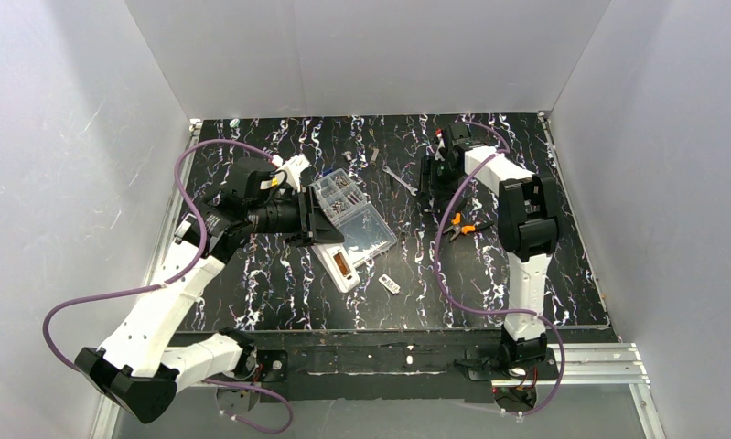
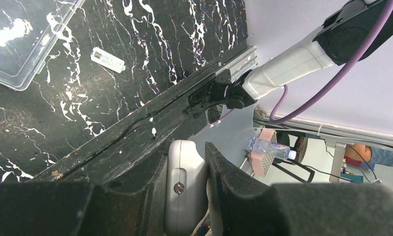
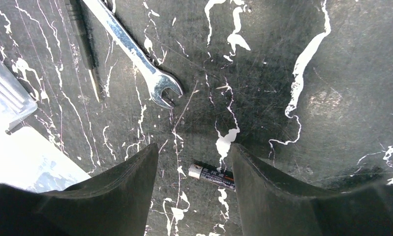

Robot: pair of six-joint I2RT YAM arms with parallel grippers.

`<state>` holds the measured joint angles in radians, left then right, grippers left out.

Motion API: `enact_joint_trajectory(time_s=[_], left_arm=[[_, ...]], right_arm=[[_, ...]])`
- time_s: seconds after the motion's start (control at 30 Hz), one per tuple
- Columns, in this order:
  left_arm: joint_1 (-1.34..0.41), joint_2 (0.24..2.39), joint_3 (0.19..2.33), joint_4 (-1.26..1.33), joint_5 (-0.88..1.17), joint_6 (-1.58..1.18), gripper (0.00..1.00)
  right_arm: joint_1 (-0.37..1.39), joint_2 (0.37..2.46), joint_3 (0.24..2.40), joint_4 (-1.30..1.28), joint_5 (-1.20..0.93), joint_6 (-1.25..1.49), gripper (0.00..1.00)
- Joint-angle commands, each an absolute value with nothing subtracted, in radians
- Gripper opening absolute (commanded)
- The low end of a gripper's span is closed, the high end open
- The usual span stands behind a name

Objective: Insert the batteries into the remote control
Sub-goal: Move the battery to the center of the board.

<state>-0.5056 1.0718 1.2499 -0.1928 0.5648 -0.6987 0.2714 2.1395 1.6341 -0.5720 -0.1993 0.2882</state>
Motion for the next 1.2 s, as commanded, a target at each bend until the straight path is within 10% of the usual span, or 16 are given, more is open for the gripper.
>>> enact_joint_trajectory(time_s=[0.0,1.17], left_arm=[[-0.5,1.064,1.256,-0.22,0.598,-0.689,0.0],[-0.5,1.088,1.261,-0.193,0.617,-0.712,0.0]], right_arm=[[0.273,2.125,1.631,-0.571,-0.242,0.28,0.65],[0.421,1.925,1.31,-0.606,-0.057,0.193,0.63]])
